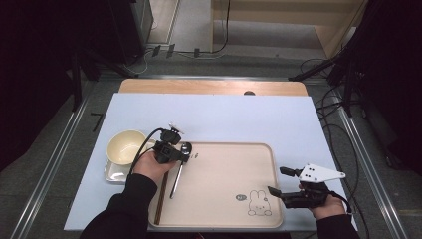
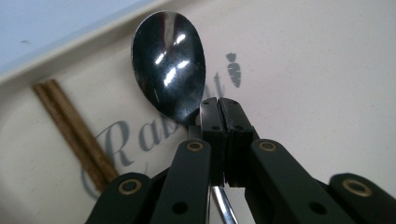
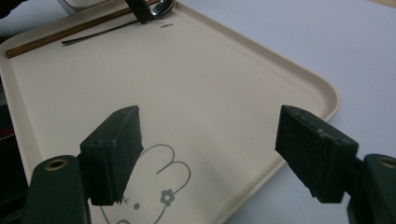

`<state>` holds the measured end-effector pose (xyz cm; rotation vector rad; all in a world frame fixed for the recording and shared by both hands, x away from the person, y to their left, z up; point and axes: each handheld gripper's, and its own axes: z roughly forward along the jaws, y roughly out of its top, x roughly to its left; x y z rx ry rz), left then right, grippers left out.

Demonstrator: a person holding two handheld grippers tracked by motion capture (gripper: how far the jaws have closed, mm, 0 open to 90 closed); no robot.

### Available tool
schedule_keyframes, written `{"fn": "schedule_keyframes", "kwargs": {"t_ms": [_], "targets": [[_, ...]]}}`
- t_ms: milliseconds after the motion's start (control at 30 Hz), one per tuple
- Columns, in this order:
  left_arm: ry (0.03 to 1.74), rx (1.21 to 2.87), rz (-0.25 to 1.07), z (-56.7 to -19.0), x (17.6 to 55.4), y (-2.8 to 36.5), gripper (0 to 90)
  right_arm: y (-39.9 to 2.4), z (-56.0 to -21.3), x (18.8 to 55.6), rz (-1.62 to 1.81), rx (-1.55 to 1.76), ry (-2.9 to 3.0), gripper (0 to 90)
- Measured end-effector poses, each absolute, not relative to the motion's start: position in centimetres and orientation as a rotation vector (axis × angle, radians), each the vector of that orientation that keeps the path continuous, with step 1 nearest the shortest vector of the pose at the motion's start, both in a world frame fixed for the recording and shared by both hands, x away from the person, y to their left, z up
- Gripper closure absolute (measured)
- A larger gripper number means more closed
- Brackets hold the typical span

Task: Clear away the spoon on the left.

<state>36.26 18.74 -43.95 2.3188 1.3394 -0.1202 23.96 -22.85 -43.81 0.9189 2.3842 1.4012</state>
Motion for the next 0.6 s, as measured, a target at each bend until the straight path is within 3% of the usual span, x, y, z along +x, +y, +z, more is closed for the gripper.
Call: {"fn": "schedule_keyframes", "kwargs": {"t_ms": [333,600], "targets": [[1.337,2.304,-0.130,-43.7,36.1,19.7,84.2,-22.7,-43.8,24.1,1.402,0.916,2.390,22.9],[1.290,2.249,-0.182,-42.3,35.4,19.8,59.0,-22.8,-43.8,24.1,1.401,0.926,2.389,22.9]]}}
